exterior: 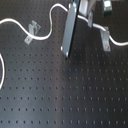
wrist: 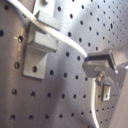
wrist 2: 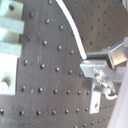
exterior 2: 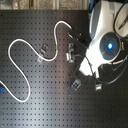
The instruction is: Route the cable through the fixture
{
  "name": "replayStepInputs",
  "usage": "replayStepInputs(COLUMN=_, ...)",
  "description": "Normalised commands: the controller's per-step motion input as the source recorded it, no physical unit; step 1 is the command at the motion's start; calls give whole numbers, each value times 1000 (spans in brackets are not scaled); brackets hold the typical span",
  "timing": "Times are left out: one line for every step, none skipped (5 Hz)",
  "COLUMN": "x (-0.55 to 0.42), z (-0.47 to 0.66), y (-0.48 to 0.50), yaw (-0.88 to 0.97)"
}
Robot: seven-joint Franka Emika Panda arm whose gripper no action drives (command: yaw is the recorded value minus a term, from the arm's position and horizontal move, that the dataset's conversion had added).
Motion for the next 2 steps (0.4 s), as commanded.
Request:
replayStepInputs(x=146, z=388, y=210, yaw=0)
replayStepInputs(x=-100, z=137, y=78, yaw=31)
